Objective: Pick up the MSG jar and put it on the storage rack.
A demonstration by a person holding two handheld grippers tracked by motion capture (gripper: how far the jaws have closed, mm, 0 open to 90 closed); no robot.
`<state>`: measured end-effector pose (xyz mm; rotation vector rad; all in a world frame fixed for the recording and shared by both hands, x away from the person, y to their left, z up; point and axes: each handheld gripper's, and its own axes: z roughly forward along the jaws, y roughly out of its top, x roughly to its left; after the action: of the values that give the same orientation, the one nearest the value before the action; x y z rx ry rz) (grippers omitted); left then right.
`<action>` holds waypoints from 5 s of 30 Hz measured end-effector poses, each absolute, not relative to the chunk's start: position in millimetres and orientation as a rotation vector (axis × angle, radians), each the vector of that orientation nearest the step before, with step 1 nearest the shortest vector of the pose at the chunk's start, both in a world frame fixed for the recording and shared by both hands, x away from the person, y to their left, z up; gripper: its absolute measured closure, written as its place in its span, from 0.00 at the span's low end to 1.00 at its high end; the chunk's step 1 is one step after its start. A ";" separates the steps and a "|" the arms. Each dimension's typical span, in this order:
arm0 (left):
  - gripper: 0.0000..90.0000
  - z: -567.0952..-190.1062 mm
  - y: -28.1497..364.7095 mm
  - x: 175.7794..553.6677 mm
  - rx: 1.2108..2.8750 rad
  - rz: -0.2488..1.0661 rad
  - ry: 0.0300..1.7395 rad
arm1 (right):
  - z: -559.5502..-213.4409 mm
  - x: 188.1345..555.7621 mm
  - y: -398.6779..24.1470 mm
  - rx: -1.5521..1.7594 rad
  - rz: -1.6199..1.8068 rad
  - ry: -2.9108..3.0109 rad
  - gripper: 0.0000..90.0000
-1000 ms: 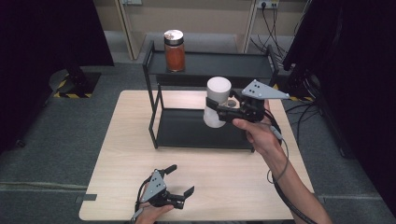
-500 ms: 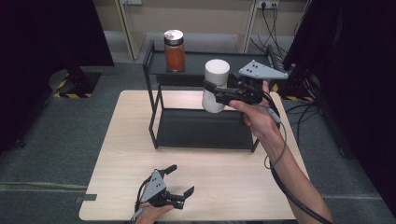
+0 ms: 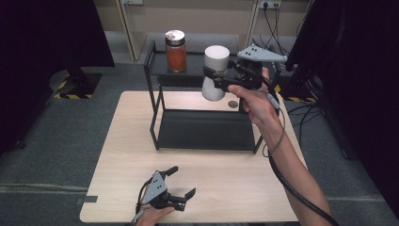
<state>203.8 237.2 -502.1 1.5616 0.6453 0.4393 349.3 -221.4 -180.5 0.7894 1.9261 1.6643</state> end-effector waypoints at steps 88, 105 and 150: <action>0.00 -501.3 236.3 201.8 1.558 0.426 0.617 | -167.1 420.4 -148.5 0.993 1.445 1.747 0.35; 0.00 -501.3 236.4 201.7 1.558 0.426 0.618 | -162.2 404.3 -163.1 1.032 1.500 1.766 0.07; 0.00 -501.6 236.9 201.5 1.552 0.438 0.625 | -200.1 343.5 -202.1 0.888 1.640 1.758 0.00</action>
<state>201.5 236.9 -501.6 1.5521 0.6253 0.4382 343.5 -202.1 -200.1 0.8881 1.7584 1.6397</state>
